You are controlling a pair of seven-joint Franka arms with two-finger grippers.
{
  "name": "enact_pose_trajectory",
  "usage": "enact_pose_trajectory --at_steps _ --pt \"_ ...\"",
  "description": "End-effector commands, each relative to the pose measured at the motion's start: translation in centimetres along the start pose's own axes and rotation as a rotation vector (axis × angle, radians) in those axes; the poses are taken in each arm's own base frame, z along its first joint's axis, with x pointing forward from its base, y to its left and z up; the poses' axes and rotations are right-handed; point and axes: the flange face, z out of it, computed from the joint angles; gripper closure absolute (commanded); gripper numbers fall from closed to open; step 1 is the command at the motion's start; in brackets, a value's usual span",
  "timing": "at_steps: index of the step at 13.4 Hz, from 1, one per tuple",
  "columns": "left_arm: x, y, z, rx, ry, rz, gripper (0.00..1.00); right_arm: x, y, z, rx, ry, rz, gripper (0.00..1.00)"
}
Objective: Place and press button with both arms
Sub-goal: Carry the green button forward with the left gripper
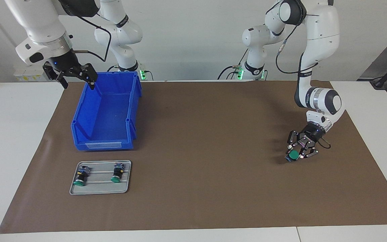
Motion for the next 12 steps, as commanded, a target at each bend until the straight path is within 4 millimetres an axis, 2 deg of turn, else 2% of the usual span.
enact_pose_trajectory --at_steps 1,4,8,12 --pt "-0.4 0.6 -0.2 -0.016 0.044 0.016 1.00 -0.6 -0.1 -0.4 0.030 -0.007 -0.019 0.00" --pt "-0.8 3.3 2.8 -0.062 0.072 -0.011 1.00 -0.6 0.0 -0.4 0.029 -0.007 -0.019 0.00" --pt "-1.3 9.8 10.0 -0.079 0.154 -0.050 1.00 -0.6 -0.1 -0.4 0.030 -0.007 -0.021 0.00" --pt "-1.6 14.7 14.8 -0.090 0.174 -0.102 1.00 -0.6 -0.1 -0.4 0.030 -0.007 -0.021 0.00"
